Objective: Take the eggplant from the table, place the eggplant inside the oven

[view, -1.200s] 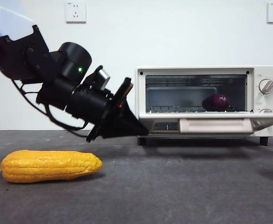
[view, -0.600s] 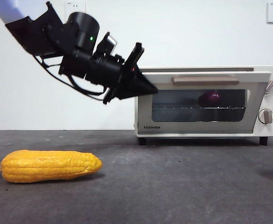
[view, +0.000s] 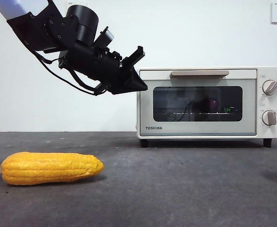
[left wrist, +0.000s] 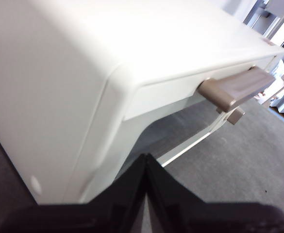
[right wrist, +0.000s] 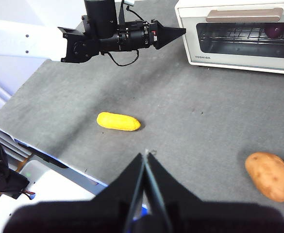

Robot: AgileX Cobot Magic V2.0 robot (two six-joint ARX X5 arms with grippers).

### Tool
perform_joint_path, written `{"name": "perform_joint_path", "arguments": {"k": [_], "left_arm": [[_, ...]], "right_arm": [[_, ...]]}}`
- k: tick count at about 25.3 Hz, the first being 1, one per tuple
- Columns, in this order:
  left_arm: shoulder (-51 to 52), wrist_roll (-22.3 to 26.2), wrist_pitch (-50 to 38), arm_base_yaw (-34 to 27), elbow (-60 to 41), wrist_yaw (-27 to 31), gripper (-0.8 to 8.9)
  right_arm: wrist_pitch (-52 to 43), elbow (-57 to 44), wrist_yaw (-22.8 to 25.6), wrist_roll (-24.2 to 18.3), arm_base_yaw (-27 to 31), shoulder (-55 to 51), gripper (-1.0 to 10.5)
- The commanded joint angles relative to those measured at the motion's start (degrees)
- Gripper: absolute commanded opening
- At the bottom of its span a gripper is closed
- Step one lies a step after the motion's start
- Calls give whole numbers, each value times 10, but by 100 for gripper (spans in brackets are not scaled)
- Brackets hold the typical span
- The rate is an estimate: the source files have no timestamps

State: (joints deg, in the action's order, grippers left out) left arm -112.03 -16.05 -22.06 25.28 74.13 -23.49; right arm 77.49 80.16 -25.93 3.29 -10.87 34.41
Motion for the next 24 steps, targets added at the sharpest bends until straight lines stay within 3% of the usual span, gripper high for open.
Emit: {"name": "perform_joint_path", "arguments": {"k": [1,13,18,24], "left_arm": [[-5,13,5,-2,-1,-2,-6],[52,18,64,-1,-1,-9,-6],[114,58,130,0,-1,-4,-6],[199,71,226,2,-1,19,-6]], "right_arm": [[12,3,0,-6,-1,-2,-12],[13,3,37,-10,-1,-2,-12],[12,3,43,-10,-1,-2,-12],[12,3,66,-10,-1,-2,-11]]}}
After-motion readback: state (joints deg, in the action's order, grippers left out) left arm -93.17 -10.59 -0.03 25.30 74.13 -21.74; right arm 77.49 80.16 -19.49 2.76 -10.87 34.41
